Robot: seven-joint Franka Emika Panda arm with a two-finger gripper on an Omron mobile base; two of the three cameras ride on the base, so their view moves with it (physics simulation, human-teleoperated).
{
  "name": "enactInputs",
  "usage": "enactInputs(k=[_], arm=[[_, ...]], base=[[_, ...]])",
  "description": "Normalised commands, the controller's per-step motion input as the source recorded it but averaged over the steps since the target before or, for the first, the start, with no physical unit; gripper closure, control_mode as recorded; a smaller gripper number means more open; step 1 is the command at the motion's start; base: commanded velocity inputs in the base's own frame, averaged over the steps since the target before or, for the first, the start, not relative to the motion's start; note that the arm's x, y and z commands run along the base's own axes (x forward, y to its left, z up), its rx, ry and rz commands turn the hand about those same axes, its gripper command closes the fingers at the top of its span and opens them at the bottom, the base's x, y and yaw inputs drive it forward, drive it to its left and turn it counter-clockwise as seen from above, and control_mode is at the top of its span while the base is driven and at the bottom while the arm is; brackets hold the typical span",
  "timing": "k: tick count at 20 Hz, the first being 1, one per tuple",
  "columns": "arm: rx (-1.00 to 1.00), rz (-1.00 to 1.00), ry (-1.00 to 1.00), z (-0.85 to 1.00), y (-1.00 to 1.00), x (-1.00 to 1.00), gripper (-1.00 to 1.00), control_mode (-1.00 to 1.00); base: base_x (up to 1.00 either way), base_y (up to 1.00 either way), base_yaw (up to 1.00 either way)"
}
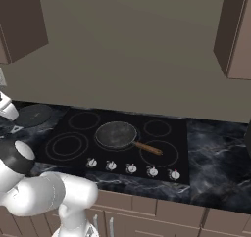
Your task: Place both pans onto different burners. Then place the potato and the chicken drumstick on different pans.
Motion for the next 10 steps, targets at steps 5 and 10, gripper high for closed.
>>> enactInputs(k=[5, 10], arm=[[0.0, 0.0, 0.0, -0.05, 0.29, 0.01, -1.0, -1.0], [0.0, 0.0, 0.0, -0.13, 0.19, 0.02, -1.0, -1.0]], base=[[0.0, 0.0, 0.0], [0.0, 0.0, 0.0]])
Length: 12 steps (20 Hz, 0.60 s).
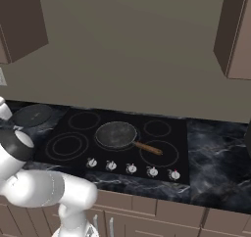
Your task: Place both pans onto different burners. Then place the potato and the chicken drumstick on different pans.
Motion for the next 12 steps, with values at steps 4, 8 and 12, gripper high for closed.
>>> enactInputs(k=[4, 8, 12], arm=[[0.0, 0.0, 0.0, -0.16, 0.14, 0.13, -1.0, -1.0], [0.0, 0.0, 0.0, -0.23, 0.11, 0.14, -1.0, -1.0], [0.02, 0.0, 0.0, -0.24, 0.04, 0.2, -1.0, -1.0]], base=[[0.0, 0.0, 0.0], [0.0, 0.0, 0.0], [0.0, 0.0, 0.0]])
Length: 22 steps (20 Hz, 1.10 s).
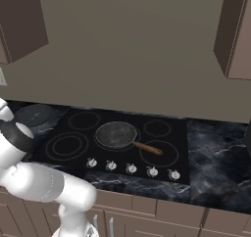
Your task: Place both pans onto different burners. Then place the potato and the chicken drumstick on different pans.
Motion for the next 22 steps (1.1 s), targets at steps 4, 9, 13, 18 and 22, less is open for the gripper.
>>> enactInputs(k=[4, 9, 13, 18, 22], arm=[[0.01, 0.0, 0.0, -0.25, 0.06, 0.2, -1.0, -1.0], [0.0, 0.0, 0.0, -0.28, 0.12, 0.2, -1.0, -1.0], [0.0, 0.0, 0.0, -0.29, 0.15, 0.13, -1.0, -1.0], [0.0, 0.0, 0.0, -0.24, 0.21, 0.13, -1.0, -1.0], [0.0, 0.0, 0.0, -0.19, 0.25, 0.1, -1.0, -1.0]], base=[[0.0, 0.0, 0.0], [0.0, 0.0, 0.0], [0.0, 0.0, 0.0], [0.0, 0.0, 0.0], [0.0, 0.0, 0.0]])
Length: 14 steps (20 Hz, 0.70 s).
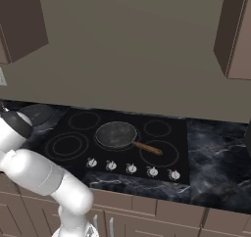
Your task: Place both pans onto different burners. Then place the potato and the chicken drumstick on different pans.
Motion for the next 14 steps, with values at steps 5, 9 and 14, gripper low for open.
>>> enactInputs(k=[5, 9, 14], arm=[[0.0, 0.0, 0.0, -0.1, 0.23, 0.15, -1.0, -1.0], [0.0, 0.0, 0.0, 0.0, 0.13, 0.19, -1.0, -1.0], [0.0, 0.0, 0.0, -0.01, 0.01, 0.21, -1.0, -1.0]], base=[[0.0, 0.0, 0.0], [0.0, 0.0, 0.0], [0.0, 0.0, 0.0]])
